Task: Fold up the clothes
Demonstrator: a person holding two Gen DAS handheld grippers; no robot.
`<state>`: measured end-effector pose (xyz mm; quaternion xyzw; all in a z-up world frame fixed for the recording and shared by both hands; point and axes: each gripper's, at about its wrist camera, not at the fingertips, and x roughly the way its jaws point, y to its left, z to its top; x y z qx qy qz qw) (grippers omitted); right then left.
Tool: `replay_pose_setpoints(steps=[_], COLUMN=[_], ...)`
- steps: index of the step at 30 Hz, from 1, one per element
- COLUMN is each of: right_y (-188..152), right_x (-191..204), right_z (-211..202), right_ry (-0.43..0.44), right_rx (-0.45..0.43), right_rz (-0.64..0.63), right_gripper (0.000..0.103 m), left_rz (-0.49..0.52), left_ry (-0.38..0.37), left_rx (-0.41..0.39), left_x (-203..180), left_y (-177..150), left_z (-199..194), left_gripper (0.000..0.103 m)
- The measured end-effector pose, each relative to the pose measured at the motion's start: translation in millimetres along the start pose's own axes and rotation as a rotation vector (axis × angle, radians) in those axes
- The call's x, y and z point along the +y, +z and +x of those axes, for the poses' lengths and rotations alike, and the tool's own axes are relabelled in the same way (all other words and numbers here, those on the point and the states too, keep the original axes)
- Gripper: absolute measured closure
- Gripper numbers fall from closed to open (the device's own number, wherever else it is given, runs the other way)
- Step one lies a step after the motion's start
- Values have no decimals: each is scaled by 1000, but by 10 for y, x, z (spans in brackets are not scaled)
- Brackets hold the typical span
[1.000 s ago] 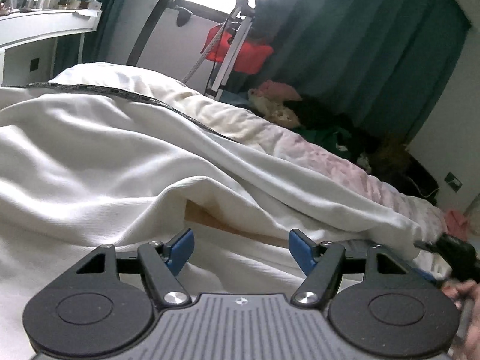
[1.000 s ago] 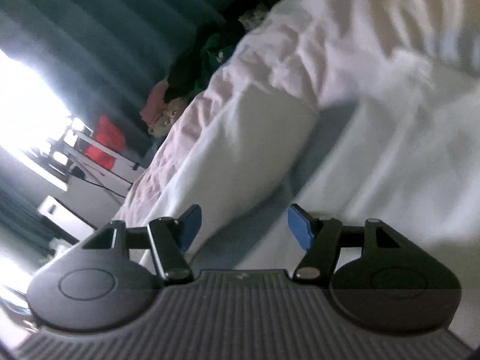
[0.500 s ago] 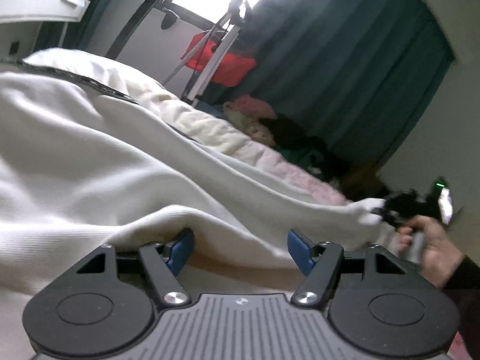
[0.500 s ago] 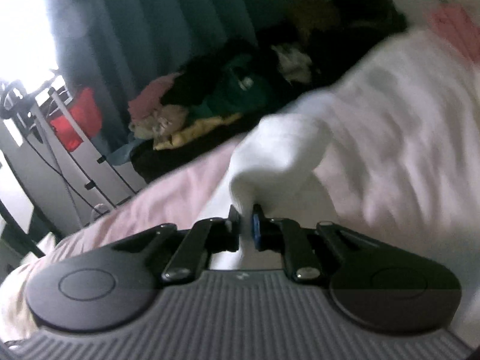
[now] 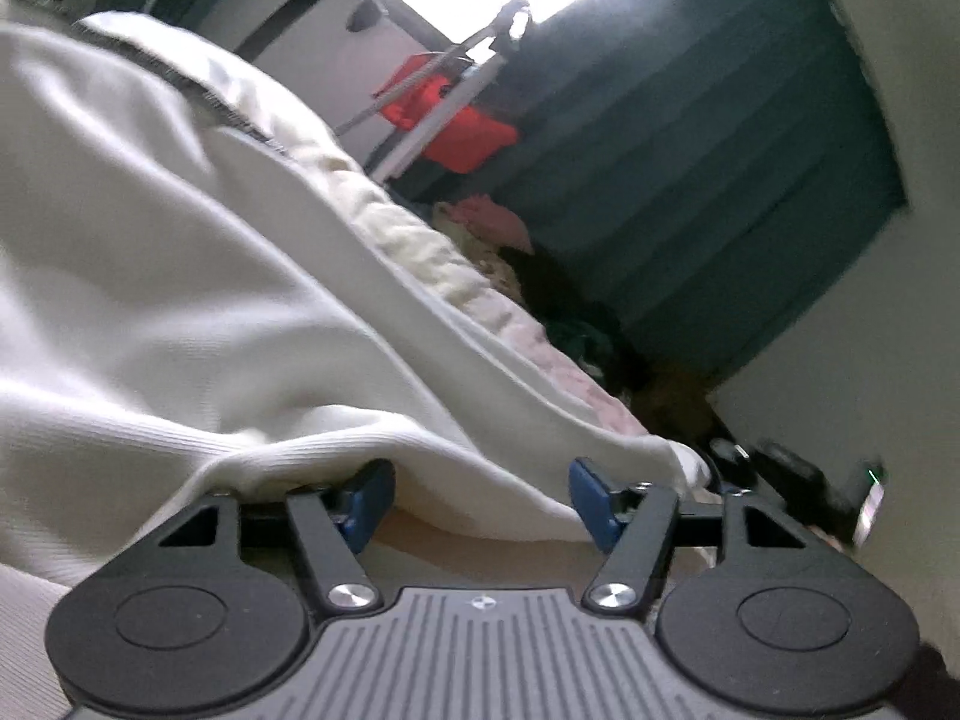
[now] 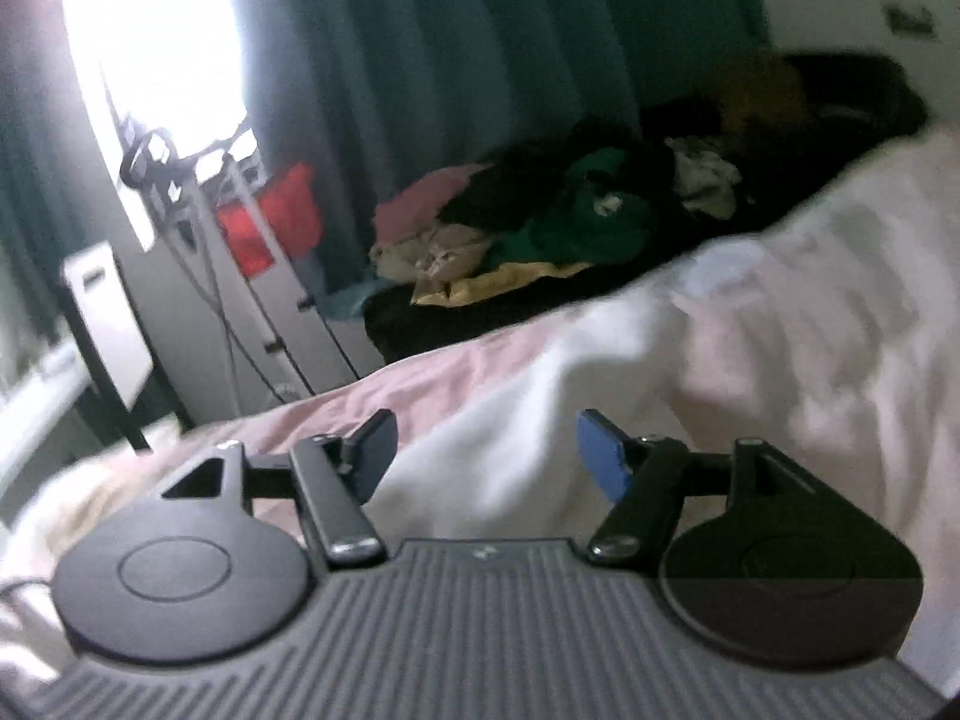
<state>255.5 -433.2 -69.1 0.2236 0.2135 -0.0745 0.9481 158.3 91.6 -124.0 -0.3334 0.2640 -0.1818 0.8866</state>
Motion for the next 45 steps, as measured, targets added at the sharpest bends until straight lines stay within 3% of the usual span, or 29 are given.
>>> replay_pose_setpoints(steps=[4,9,11,12,14,16,17,19,23,27,30,37,39,41,45], right_y=[-104,-20,40,69,128,186,215,308,714,982,800,-421,-739,-934,-860], right_x=[-299,-344,-332,-327,-318,-308,-303,-223,108,319,76,-1212,-1465,-1537,-1425], right_z=[16,336,475,542,675,809,876,883,595,-130,-596,-899,-930,-972,-1051], right_ry=[-21,-27,-67,-91,-140,-188,-213,-229,-156,-27,-26,-272,-300,-291,-282], right_rx=[64,77,67,63,54,46,41,22,-62,-232,-288,-112,-59,-58,-97], right_rz=[143,249,264,270,282,294,300,282,216,165,200,419,473,468,374], right_gripper=[37,37,37,40,52,87,89,91,92,92,92,92,92,92,92], left_rz=[-94,-239,-274,-293,-337,-376,-386,-389,-364,-328,-280,-128,-64,-3,71], left_ry=[-2,-62,-57,-56,-74,-94,-97,-95,-92,-118,-116,-50,-6,33,67], left_rx=[0,-1,-1,0,4,6,6,5,-5,-5,0,86,101,107,115], left_x=[122,310,401,445,524,583,601,618,559,482,400,140,54,-52,-188], left_y=[28,81,76,75,79,88,90,93,122,156,142,-23,-80,-134,-127], left_z=[9,-9,23,37,72,108,127,163,182,141,81,20,-2,-30,-122], left_gripper=[55,57,73,76,85,90,97,99,99,99,99,99,99,99,99])
